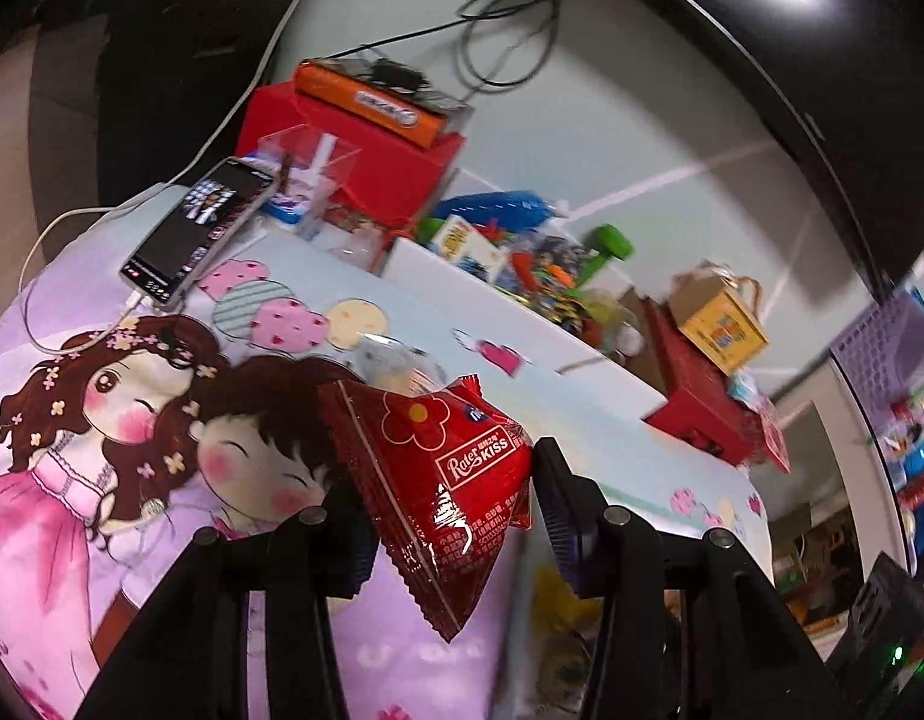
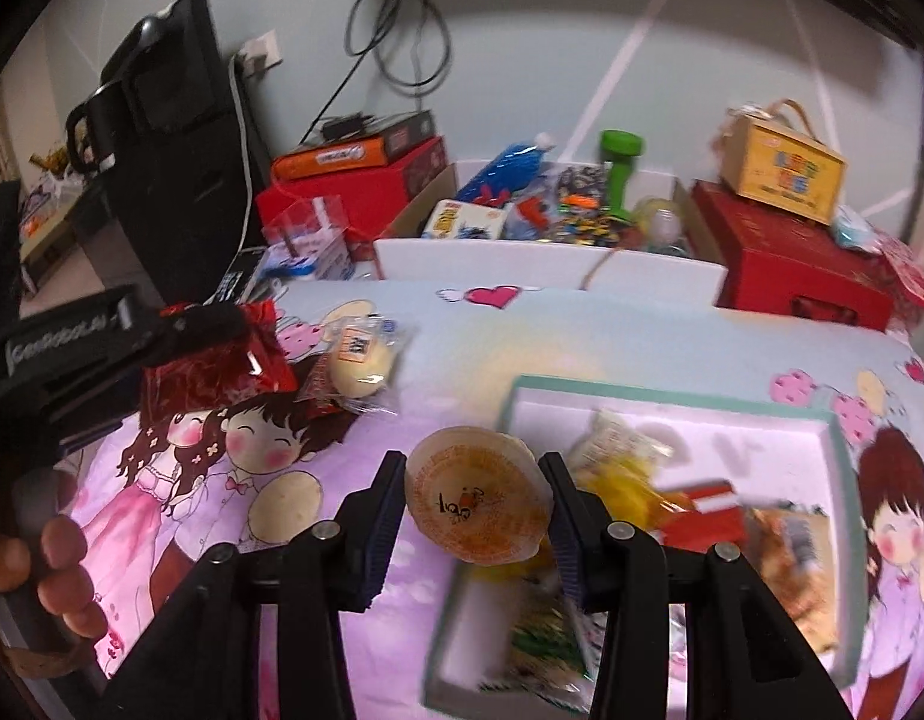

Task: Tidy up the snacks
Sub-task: 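Carry the red bag with the left tool while the right tool carries the cake to the tray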

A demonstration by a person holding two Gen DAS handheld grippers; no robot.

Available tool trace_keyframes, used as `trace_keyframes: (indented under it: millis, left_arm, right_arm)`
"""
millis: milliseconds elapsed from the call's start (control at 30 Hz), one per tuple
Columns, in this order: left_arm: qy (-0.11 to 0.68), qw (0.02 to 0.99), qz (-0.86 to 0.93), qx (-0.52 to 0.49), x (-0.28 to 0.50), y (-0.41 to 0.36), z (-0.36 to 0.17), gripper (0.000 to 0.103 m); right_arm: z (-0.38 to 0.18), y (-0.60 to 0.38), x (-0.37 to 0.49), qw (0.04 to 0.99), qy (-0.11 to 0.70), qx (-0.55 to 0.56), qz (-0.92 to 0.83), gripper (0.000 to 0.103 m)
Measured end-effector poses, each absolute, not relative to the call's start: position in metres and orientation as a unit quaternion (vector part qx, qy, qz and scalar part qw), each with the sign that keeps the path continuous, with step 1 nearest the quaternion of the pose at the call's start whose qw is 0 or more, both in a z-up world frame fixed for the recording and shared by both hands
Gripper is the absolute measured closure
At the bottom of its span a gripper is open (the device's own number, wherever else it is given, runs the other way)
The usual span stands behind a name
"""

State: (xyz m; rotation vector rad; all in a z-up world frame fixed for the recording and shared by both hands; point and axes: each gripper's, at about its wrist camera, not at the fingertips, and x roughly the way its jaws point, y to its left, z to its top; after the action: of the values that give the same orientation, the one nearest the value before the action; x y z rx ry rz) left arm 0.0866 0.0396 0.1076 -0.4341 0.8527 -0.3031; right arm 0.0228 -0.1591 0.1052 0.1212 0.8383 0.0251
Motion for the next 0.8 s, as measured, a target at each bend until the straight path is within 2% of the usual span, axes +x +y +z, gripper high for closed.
trace_keyframes:
  millis: [233,800]
  left_arm:
    - [0.418,0.869,-0.191,-0.183,0.063,0.005,0.106,0.054]
    - [0.482,0.832,-0.252,-0.110,0.024,-0.064,0.065,0.054]
  right_arm:
    - [0.108,-0.200,-0.008,0.909,0.404,0.100,-0.022,0.055]
    - [0.089,-0.257,-0.049,0.890,0.421,0.162,-0.067,0.055]
